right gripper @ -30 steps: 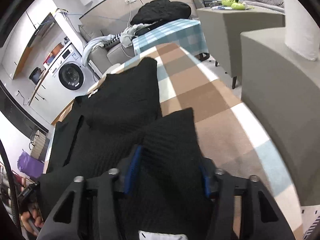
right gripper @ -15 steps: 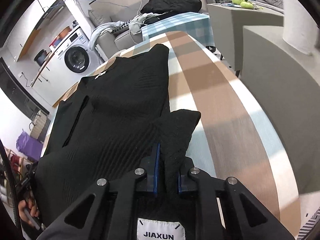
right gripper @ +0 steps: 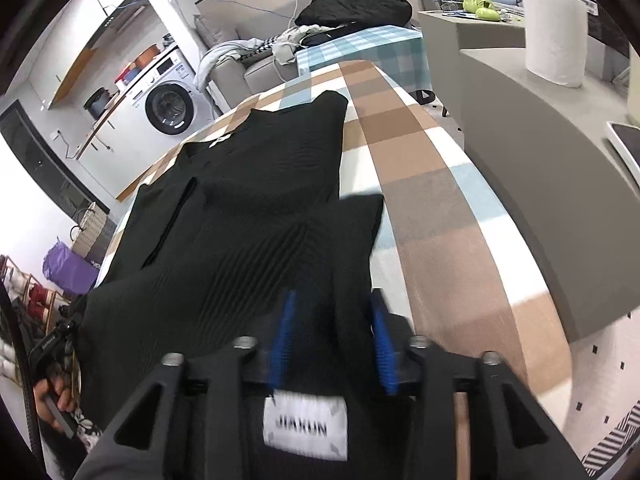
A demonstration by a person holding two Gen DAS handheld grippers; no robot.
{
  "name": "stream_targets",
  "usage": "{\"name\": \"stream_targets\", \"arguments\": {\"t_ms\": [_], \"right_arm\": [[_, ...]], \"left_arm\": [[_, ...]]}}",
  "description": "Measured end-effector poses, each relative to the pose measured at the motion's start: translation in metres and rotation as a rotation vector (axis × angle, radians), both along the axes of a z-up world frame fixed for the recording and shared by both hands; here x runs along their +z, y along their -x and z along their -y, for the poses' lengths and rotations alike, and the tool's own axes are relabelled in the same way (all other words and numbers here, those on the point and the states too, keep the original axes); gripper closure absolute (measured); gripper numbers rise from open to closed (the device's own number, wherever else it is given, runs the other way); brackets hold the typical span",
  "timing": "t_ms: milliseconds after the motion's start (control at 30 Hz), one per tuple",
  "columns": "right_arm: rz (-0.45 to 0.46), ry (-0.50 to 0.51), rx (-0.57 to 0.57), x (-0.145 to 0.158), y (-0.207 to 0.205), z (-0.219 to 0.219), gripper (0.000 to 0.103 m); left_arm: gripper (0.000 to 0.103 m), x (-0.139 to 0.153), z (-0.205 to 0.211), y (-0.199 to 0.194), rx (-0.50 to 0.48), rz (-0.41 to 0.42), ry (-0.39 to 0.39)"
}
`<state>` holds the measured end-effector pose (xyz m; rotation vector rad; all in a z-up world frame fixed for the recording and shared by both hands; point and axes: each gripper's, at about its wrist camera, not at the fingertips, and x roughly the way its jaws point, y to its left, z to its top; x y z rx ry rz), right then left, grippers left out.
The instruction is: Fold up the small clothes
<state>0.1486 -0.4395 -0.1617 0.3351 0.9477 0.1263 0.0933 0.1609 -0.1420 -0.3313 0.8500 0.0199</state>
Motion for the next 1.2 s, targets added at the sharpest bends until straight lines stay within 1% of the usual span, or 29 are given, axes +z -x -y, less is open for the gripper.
{"name": "stream_targets", "arguments": {"t_ms": [100,167,233,267,300,333,367,400,433,467,533,600,633,700,767,833,900,933,967,1000,1067,1133,1200], "right_arm": [[0.01,0.012,0.008,-0.002,0.008,0.0,0.06],[0.026,0.007,0.004,-0.003,0.008,0.0,0.06],[0.056,0.005,0.012,-0.002,0.003,-0.002,0.062],[0.056,0.014,0.01,-0.002,0.0,-0.003,0.071],[0.052,0.028,0.012,-0.002,-0.003,-0.005,0.092],[0.058,0.053,0.018,0.0,-0.005,-0.008,0.099],[0.077,0.06,0.023,0.005,-0.005,-0.009,0.099],[0.098,0.041,0.03,0.01,-0.005,-0.007,0.099],[0.143,0.002,0.028,0.02,-0.004,-0.004,0.099],[0.161,-0.009,0.02,0.026,-0.005,-0.002,0.099],[0.205,-0.04,-0.007,0.041,-0.012,0.003,0.099],[0.23,-0.04,-0.024,0.049,-0.026,0.002,0.099],[0.234,-0.026,-0.039,0.05,-0.038,0.0,0.099],[0.228,-0.033,-0.054,0.047,-0.055,-0.002,0.099],[0.199,-0.013,-0.073,0.038,-0.073,-0.006,0.099],[0.153,-0.002,-0.09,0.025,-0.089,-0.006,0.098],[0.091,-0.023,-0.094,0.012,-0.097,-0.002,0.094],[0.07,-0.029,-0.096,0.007,-0.097,0.001,0.092],[0.065,-0.028,-0.096,0.005,-0.091,0.003,0.082],[0.06,-0.027,-0.095,0.004,-0.084,0.006,0.073],[0.058,-0.031,-0.103,0.003,-0.068,0.012,0.065],[0.048,-0.044,-0.111,0.0,-0.055,0.018,0.064],[0.026,-0.047,-0.091,-0.005,-0.048,0.017,0.063]], "left_arm": [[0.07,0.002,-0.003,0.011,0.013,0.019,0.018],[0.093,0.006,-0.003,0.015,0.012,0.041,0.026],[0.097,0.01,-0.003,0.016,0.014,0.057,0.014],[0.098,0.013,-0.003,0.017,0.017,0.07,0.015],[0.098,0.016,-0.003,0.017,0.02,0.085,0.017],[0.099,0.021,-0.003,0.016,0.021,0.101,0.014],[0.099,0.027,-0.003,0.018,0.026,0.123,0.014],[0.1,0.032,-0.004,0.017,0.026,0.137,0.016],[0.1,0.039,-0.006,0.015,0.026,0.154,0.021],[0.1,0.044,-0.007,0.012,0.025,0.166,0.026],[0.1,0.055,-0.008,0.0,0.023,0.191,0.025],[0.1,0.061,-0.008,-0.015,0.021,0.204,0.012],[0.1,0.062,-0.008,-0.026,0.019,0.206,0.013],[0.1,0.059,-0.008,-0.047,0.019,0.197,0.022],[0.099,0.052,-0.009,-0.066,0.03,0.176,0.018],[0.099,0.038,-0.012,-0.082,0.05,0.125,0.017],[0.097,0.024,-0.015,-0.087,0.06,0.063,0.035],[0.09,0.018,-0.015,-0.086,0.062,0.046,0.033],[0.083,0.014,-0.015,-0.084,0.062,0.031,0.031],[0.079,0.01,-0.016,-0.078,0.061,0.023,0.039],[0.061,0.003,-0.017,-0.065,0.049,0.028,0.061],[0.055,-0.002,-0.014,-0.053,0.046,0.016,0.051],[0.055,-0.005,-0.009,-0.043,0.027,0.004,0.042]]}}
